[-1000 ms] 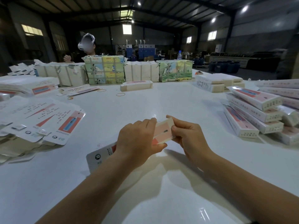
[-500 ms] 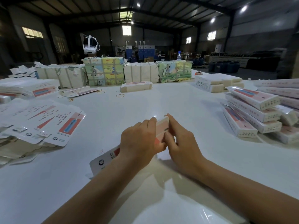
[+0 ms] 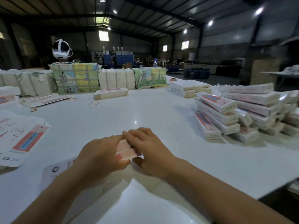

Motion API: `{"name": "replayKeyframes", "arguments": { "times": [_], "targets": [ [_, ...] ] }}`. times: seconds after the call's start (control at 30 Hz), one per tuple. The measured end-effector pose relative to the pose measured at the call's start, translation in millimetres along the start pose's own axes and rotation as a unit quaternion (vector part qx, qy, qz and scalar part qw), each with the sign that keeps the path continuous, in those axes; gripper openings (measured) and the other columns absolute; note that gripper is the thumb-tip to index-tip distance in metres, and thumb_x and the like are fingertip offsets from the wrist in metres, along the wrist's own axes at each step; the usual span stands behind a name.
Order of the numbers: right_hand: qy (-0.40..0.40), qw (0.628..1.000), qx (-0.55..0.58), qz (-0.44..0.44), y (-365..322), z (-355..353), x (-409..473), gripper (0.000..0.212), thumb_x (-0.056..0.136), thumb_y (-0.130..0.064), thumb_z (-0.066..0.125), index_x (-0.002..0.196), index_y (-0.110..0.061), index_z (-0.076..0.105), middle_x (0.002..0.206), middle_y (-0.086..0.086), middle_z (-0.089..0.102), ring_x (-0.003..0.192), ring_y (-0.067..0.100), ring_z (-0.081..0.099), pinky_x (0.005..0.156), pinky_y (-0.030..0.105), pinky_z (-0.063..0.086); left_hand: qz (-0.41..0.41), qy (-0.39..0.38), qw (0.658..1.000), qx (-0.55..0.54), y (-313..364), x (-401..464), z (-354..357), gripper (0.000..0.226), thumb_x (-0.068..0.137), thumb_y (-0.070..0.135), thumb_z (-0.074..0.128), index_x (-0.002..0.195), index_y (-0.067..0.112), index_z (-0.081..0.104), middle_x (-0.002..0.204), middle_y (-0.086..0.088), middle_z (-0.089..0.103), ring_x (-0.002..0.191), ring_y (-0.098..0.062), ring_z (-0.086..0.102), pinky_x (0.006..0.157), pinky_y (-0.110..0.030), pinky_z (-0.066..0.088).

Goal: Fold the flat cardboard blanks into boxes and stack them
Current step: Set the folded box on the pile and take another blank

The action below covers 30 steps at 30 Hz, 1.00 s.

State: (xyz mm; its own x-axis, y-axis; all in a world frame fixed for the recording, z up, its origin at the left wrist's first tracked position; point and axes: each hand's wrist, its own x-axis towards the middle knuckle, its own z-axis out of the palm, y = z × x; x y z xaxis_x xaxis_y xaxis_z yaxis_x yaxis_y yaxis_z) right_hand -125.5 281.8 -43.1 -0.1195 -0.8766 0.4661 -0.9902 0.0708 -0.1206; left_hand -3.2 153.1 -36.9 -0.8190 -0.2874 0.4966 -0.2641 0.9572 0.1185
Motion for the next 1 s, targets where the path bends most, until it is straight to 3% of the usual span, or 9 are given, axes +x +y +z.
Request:
{"name": "replayKeyframes", "arguments": {
  "times": [0.07,0.17,0.27,0.4,0.5,0.7,0.8,0.9,1.0],
  "targets": [
    [0.026,0.998,-0.050,0.020,7,0,0,0.070,0.083,-0.023,0.066,0.145,-0.012,0.035,0.140,0.006,0.045,0.124,0.028,0.037,0.099,0.038,0.034,0.013,0.034,0.999,0.019,-3,2,3,0.065,0.067,0.043,0.081,0.123,0.017,0.058,0.111,-0.004,0.067,0.094,-0.024,0.061,0.080,-0.033,0.046],
    [0.094,0.986,-0.046,0.130,27,-20,9,0.059,0.088,-0.033,0.061,0.138,-0.008,0.041,0.128,0.012,0.047,0.113,0.029,0.040,0.094,0.039,0.039,-0.027,0.125,0.992,0.020,-13,5,1,0.067,0.074,0.040,0.076,0.127,0.007,0.053,0.123,-0.015,0.060,0.108,-0.036,0.053,0.085,-0.052,0.046],
    [0.191,0.952,-0.015,0.237,64,-69,17,0.050,0.093,-0.037,0.052,0.137,-0.014,0.045,0.115,0.010,0.047,0.104,0.025,0.044,0.085,0.034,0.039,-0.070,0.101,0.992,-0.002,-23,4,7,0.064,0.074,0.045,0.056,0.125,0.006,0.056,0.123,-0.016,0.059,0.112,-0.038,0.047,0.086,-0.056,0.044],
    [0.324,0.887,-0.063,0.323,128,-143,6,0.039,0.093,-0.034,0.050,0.129,-0.021,0.056,0.105,0.003,0.041,0.095,0.022,0.050,0.073,0.028,0.035,-0.106,0.064,0.991,-0.050,-23,1,21,0.043,0.079,0.031,0.072,0.114,0.008,0.065,0.117,-0.011,0.063,0.114,-0.036,0.048,0.089,-0.053,0.041],
    [0.314,0.834,-0.138,0.431,175,-168,-20,0.036,0.094,-0.037,0.046,0.125,-0.022,0.058,0.117,0.010,0.048,0.097,0.026,0.049,0.083,0.038,0.040,-0.113,0.045,0.990,-0.071,-19,-1,24,0.043,0.076,0.039,0.065,0.111,0.014,0.066,0.114,-0.001,0.063,0.115,-0.026,0.046,0.089,-0.047,0.042],
    [0.186,0.752,-0.185,0.605,217,-157,-69,0.038,0.096,-0.031,0.035,0.103,-0.008,0.064,0.121,0.019,0.055,0.117,0.035,0.041,0.095,0.046,0.035,-0.133,-0.001,0.986,-0.096,-17,-1,28,0.053,0.067,0.046,0.049,0.108,0.020,0.067,0.116,0.004,0.062,0.117,-0.020,0.045,0.094,-0.040,0.038],
    [0.226,0.772,-0.192,0.563,206,-158,-61,0.036,0.095,-0.026,0.038,0.116,-0.010,0.063,0.128,0.020,0.050,0.119,0.036,0.038,0.097,0.047,0.034,-0.138,-0.021,0.985,-0.098,-21,-1,30,0.049,0.072,0.049,0.050,0.110,0.023,0.066,0.118,0.007,0.061,0.117,-0.017,0.045,0.096,-0.036,0.037],
    [0.303,0.842,-0.161,0.416,167,-151,-29,0.035,0.092,-0.017,0.044,0.122,-0.012,0.061,0.125,0.018,0.055,0.114,0.035,0.044,0.094,0.047,0.037,-0.143,-0.027,0.985,-0.088,-21,-1,32,0.034,0.086,0.041,0.058,0.117,0.027,0.062,0.124,0.011,0.057,0.120,-0.013,0.043,0.097,-0.030,0.034],
    [0.254,0.926,-0.087,0.266,109,-116,4,0.027,0.091,-0.014,0.050,0.111,-0.012,0.069,0.114,0.012,0.066,0.105,0.030,0.053,0.092,0.044,0.042,-0.149,-0.040,0.986,-0.066,-18,1,31,0.034,0.089,0.040,0.054,0.122,0.029,0.058,0.128,0.014,0.055,0.122,-0.010,0.041,0.096,-0.025,0.032]
  ]
}}
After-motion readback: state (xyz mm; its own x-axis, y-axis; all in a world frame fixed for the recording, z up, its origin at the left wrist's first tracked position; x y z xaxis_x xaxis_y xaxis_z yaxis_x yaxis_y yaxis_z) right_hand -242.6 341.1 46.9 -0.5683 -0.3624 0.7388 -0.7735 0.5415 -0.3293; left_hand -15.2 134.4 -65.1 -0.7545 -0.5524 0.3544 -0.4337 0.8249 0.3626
